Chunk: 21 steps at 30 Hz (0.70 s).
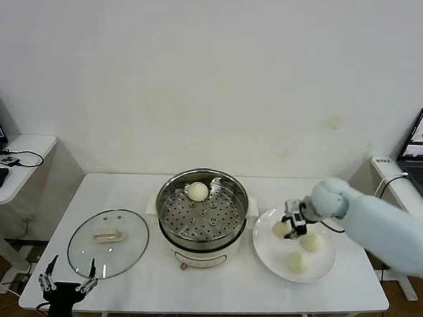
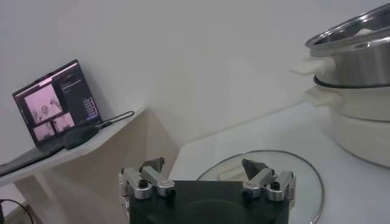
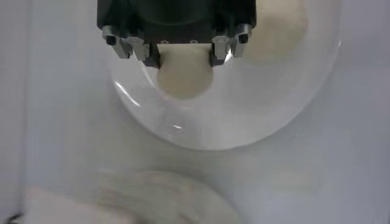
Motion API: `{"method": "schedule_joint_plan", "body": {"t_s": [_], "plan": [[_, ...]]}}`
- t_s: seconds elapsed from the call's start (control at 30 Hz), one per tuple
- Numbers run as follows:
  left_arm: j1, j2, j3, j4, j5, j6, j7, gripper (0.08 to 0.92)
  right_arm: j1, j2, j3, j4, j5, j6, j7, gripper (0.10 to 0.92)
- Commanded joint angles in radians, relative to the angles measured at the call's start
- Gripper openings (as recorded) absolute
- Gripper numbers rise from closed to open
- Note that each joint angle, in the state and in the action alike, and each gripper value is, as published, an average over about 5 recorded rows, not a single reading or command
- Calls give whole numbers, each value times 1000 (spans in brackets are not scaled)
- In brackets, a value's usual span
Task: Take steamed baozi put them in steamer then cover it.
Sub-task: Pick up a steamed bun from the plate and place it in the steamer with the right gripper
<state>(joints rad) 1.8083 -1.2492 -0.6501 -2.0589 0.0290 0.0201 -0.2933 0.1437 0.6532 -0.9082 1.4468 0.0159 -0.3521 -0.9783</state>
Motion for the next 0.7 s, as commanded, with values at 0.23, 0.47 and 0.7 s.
{"method": "schedule_joint_plan", "body": {"t_s": [0.23,0.47,0.7], "plan": [[0,12,4,-13,-1,2,1,823,553,88,-267,177,389,-162,45,527],[-6,9,-6,-18,-5,1,0,823,548,358,-323,107,523,-243,117,534],[-9,4,-25,-18,-7,-1,-2,823,411,610,-304,-79,511,-274,165,535]]}}
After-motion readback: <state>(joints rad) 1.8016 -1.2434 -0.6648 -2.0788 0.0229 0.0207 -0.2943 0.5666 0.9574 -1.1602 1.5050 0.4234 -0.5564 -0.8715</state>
